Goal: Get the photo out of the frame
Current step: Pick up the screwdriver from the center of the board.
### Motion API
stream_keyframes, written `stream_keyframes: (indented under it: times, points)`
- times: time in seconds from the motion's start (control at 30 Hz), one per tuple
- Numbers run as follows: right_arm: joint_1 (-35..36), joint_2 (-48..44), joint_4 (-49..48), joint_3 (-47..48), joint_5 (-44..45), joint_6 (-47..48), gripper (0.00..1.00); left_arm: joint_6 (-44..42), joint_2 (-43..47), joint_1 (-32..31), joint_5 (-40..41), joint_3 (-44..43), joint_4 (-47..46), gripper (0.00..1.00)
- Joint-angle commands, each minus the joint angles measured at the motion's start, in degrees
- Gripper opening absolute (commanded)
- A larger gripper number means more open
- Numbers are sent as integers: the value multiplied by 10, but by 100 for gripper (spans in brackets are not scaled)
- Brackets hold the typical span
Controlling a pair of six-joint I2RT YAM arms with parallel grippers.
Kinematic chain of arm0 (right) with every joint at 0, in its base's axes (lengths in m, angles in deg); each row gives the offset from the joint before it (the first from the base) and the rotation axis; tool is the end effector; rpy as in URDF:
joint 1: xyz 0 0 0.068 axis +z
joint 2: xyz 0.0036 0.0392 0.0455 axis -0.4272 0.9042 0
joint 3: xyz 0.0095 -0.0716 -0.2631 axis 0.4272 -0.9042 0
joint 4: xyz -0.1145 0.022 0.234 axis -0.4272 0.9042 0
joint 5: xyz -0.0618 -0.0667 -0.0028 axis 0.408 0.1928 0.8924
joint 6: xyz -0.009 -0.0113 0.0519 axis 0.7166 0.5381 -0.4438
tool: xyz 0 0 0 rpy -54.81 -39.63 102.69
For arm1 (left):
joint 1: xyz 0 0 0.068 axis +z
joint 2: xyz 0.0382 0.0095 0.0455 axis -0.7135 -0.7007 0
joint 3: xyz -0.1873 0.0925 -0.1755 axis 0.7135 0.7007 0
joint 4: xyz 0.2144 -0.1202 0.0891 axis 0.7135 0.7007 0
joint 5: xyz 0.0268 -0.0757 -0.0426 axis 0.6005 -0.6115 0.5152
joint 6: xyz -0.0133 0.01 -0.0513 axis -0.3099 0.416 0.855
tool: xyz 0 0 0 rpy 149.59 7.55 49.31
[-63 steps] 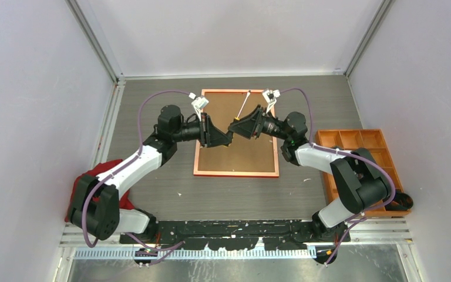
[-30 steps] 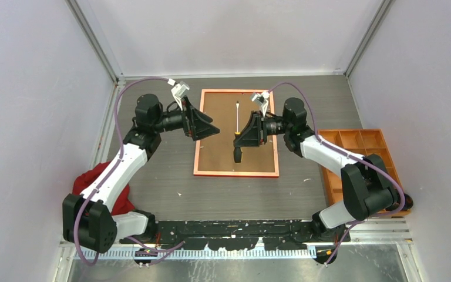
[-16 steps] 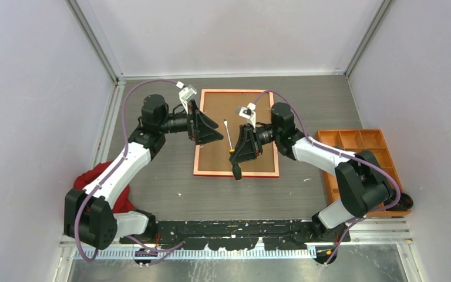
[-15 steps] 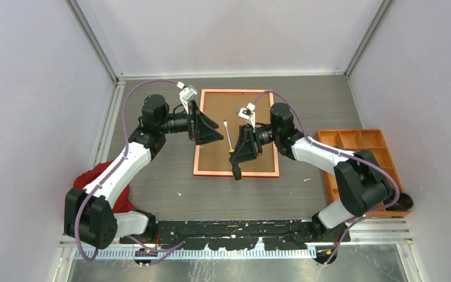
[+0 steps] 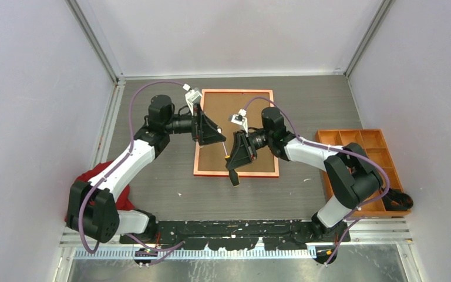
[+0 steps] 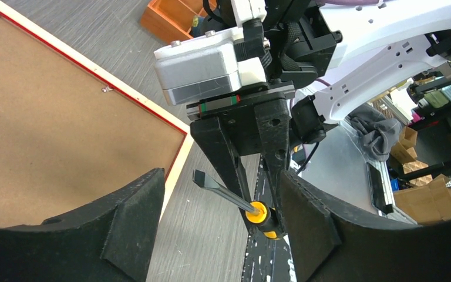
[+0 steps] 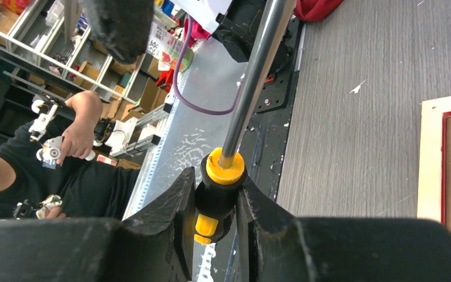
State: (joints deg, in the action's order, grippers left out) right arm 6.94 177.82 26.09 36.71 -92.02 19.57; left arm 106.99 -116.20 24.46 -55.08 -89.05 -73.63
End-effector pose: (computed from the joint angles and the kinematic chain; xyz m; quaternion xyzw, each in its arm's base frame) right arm 0.2595 0.2052 0.2351 -0.4124 0.5895 0.6820 0.1311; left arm 0.2599 -0.1329 0.3195 0.2853 0.6887 -0.5670 0.3505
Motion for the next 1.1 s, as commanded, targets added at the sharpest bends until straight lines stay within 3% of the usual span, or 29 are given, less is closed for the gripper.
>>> stream_keyframes:
  times: [0.0,0.3,0.43,0.5,0.57,0.7,0.83,0.87,0.97,1.03,1.07]
  points:
    - [7,0,-16,27,-14,1,3,-11,-3,-5,1,-29,4,68]
    - [8,10,-17,28,-14,-1,3,-11,-6,-8,-7,-31,4,35]
    - [9,11,-19,29,-13,-1,4,-12,-6,-9,-8,-31,5,2]
    - [8,12,-19,30,-11,-1,8,-15,-4,-9,-6,-32,12,1]
    - [7,14,-18,32,-9,-1,21,-15,-1,-9,-1,-30,13,1]
    - [-1,21,-5,41,1,0,70,-25,10,-8,31,-35,29,1]
    - [-16,20,7,48,16,0,94,-29,18,2,67,-39,38,0]
    - [-19,17,7,47,24,1,99,-25,20,6,73,-39,34,0]
    - [-30,6,36,44,69,32,100,3,23,21,83,-33,11,1]
    - [-34,0,122,59,104,119,100,26,23,30,77,-30,-11,0]
    - [-34,-2,222,76,119,180,100,37,24,34,74,-27,-21,0]
